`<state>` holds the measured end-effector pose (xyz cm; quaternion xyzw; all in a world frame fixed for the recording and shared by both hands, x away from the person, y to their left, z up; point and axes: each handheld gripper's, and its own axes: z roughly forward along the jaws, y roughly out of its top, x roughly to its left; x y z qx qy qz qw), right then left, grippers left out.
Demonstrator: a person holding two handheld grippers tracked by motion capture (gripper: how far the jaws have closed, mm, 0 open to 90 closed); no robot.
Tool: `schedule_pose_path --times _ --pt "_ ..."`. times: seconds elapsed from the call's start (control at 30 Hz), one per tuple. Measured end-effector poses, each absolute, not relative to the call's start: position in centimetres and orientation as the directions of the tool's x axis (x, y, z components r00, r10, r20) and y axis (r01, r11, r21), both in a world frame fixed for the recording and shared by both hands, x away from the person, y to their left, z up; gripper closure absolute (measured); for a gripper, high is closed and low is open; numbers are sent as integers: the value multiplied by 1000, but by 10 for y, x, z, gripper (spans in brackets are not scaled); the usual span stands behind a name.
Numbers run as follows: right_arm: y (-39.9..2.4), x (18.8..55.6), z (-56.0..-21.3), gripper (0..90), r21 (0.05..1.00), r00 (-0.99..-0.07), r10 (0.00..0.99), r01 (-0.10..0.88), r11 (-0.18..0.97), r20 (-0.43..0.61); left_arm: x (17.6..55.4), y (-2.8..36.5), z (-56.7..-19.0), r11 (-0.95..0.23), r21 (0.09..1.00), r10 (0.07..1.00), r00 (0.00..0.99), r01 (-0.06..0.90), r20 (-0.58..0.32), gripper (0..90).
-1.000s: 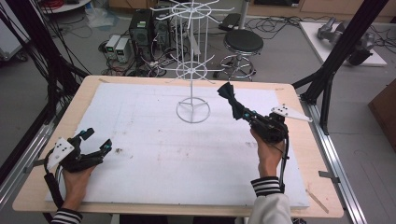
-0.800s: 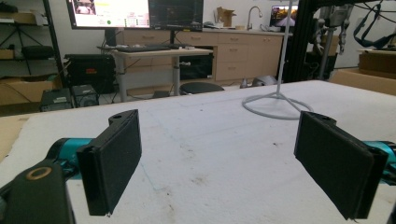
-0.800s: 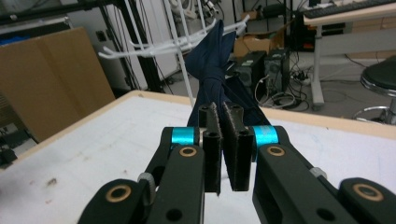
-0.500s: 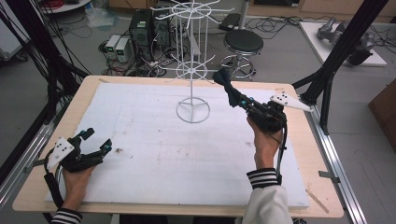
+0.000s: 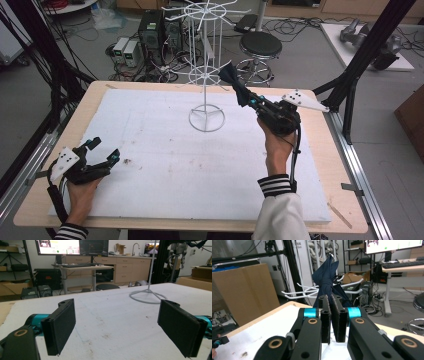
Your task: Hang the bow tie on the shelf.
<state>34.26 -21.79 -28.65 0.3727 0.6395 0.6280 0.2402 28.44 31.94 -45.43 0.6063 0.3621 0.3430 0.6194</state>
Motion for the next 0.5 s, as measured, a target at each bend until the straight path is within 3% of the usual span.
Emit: schedule_pose_path --times 0.5 --pt "-194 345 -282 865 991 -632 768 131 -26 104 285 320 -454 29 999 863 504 14 -33 154"
